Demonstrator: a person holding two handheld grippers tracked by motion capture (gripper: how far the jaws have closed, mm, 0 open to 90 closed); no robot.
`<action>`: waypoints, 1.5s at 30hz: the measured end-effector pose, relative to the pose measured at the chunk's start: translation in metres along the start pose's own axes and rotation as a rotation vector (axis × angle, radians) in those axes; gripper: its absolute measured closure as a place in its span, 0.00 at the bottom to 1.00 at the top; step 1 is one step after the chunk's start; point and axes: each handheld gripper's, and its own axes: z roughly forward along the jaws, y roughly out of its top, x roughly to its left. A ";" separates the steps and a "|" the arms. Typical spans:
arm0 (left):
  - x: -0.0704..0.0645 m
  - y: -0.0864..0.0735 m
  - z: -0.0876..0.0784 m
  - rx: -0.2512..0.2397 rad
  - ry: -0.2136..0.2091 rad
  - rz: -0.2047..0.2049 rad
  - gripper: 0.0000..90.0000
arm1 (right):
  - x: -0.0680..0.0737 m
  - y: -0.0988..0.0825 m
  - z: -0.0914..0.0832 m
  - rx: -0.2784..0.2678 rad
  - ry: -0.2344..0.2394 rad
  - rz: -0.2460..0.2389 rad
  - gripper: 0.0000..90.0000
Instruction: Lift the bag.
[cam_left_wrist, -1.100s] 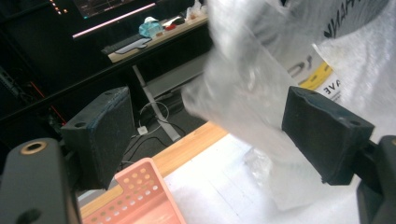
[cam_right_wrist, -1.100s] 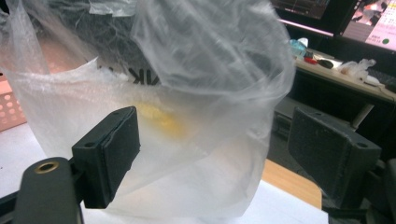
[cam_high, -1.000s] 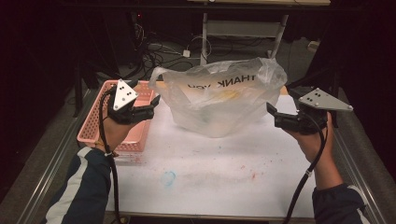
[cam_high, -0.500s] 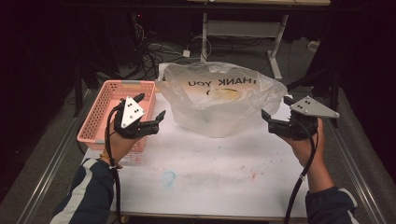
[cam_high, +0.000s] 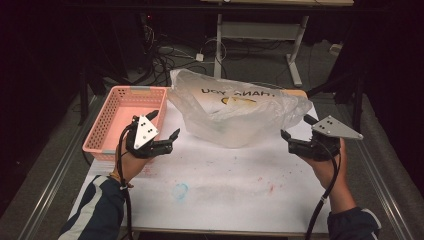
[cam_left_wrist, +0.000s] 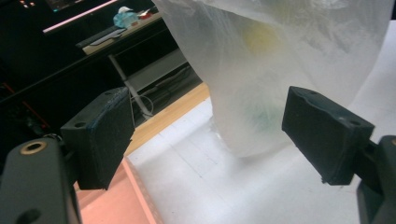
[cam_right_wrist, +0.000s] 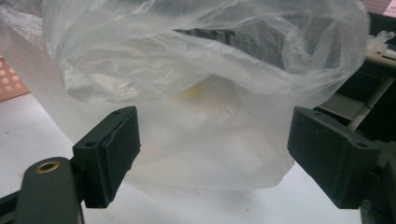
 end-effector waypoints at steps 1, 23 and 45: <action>-0.001 -0.001 0.000 0.002 0.005 0.005 0.19 | 0.001 -0.001 0.000 -0.003 -0.001 0.000 0.20; -0.011 -0.027 -0.018 -0.004 0.020 0.040 0.18 | 0.021 -0.034 -0.002 0.017 0.047 -0.017 0.18; -0.033 -0.062 -0.038 0.077 -0.031 0.098 0.18 | 0.048 -0.070 -0.010 0.051 0.079 -0.075 0.19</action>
